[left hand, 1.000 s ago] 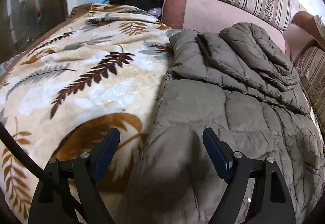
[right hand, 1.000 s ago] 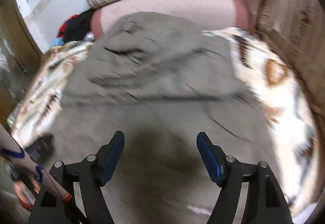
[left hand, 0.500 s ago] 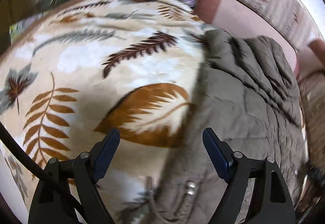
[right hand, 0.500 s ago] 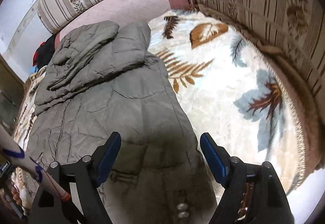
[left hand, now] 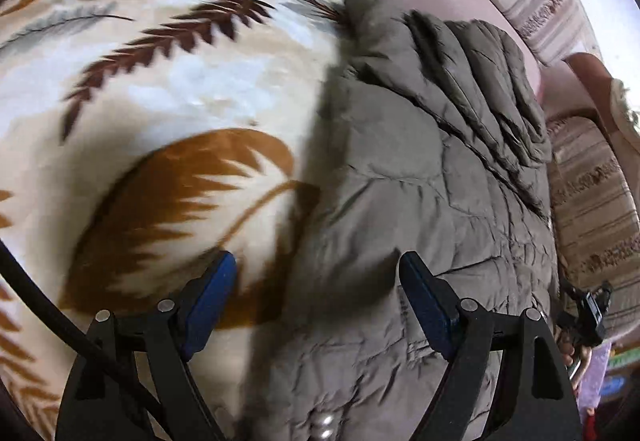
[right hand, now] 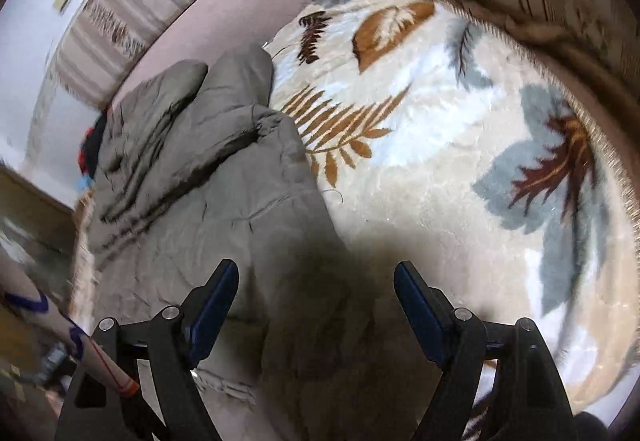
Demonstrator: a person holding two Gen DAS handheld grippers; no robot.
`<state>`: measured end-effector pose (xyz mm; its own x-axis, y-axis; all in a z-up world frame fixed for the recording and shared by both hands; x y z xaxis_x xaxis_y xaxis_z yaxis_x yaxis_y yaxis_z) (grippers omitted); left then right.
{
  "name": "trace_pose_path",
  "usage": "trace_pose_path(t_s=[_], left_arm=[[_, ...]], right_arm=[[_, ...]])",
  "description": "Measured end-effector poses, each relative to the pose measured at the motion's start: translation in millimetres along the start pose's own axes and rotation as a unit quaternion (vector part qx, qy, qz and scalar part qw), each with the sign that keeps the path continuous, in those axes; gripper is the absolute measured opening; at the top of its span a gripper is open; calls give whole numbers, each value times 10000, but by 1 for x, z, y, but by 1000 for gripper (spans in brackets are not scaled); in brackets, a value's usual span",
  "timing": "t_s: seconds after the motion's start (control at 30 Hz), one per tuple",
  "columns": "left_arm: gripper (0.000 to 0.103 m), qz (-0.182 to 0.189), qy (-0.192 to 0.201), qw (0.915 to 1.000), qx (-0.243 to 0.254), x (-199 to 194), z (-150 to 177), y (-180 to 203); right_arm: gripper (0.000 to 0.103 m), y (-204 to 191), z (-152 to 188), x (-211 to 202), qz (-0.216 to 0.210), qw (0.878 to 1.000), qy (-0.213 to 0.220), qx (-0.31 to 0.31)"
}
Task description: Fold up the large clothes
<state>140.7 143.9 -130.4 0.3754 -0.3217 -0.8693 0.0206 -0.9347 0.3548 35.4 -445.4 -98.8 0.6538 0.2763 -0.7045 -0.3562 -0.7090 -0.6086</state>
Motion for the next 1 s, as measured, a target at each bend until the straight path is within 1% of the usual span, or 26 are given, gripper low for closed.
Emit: trace_pose_path(t_s=[0.03, 0.07, 0.13, 0.17, 0.23, 0.33, 0.4, 0.47, 0.53, 0.57, 0.67, 0.7, 0.83, 0.93, 1.0], left_arm=[[83, 98, 38, 9999, 18, 1, 0, 2], [83, 299, 6, 9996, 6, 1, 2, 4], [83, 828, -155, 9964, -95, 2, 10, 9], [83, 1078, -222, 9938, -125, 1, 15, 11], [83, 1284, -220, 9914, -129, -1, 25, 13], [83, 1658, -208, 9855, -295, -8, 40, 9], [83, 1980, -292, 9785, -493, -14, 49, 5], [83, 2163, -374, 9739, -571, -19, 56, 5], [83, 2227, -448, 9724, -531, -22, 68, 7], [83, 2235, -452, 9725, -480, -25, 74, 9], [82, 2255, -523, 9725, -247, -27, 92, 21], [81, 2241, -533, 9730, -146, -28, 97, 26], [80, 1924, -443, 9801, 190, -31, 107, 32], [80, 1774, -411, 9830, 236, -28, 107, 36], [80, 1692, -383, 9845, 273, -27, 108, 37]], right_arm=[[84, 4, -2, 3, -211, 9996, -69, 181], [84, 6, -2, 4, -363, 9988, -108, 299], [84, 8, -2, 8, -690, 9961, -207, 500], [84, 8, -1, 9, -777, 9952, -222, 544], [84, 6, 3, 12, -1029, 9922, -325, 627], [84, 1, 9, 13, -1098, 9914, -486, 518], [84, -3, 15, 13, -1150, 9903, -634, 452], [84, -6, 25, 11, -1258, 9878, -829, 398], [84, -9, 39, 7, -1390, 9840, -1055, 353], [83, -10, 43, 6, -1427, 9830, -1103, 344], [79, -12, 60, -3, -1572, 9790, -1276, 253], [77, -12, 65, -6, -1610, 9781, -1303, 219], [71, -10, 91, -16, -1813, 9725, -1452, 189], [68, -9, 107, -16, -1960, 9676, -1566, 283], [67, -11, 114, -16, -2023, 9664, -1559, 274]])
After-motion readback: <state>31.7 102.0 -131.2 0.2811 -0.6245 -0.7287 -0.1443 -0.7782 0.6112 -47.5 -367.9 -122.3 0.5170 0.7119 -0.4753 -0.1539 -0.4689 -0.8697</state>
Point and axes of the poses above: each gripper's, at about its wrist camera, not at the fingertips, and x roughly the way its jaws point, y to its right, z to its underside, the point moved 5 cm from there along x, roughly the way its jaws point, and after that the axes turned 6 degrees about -z, right-handed, at the moved point
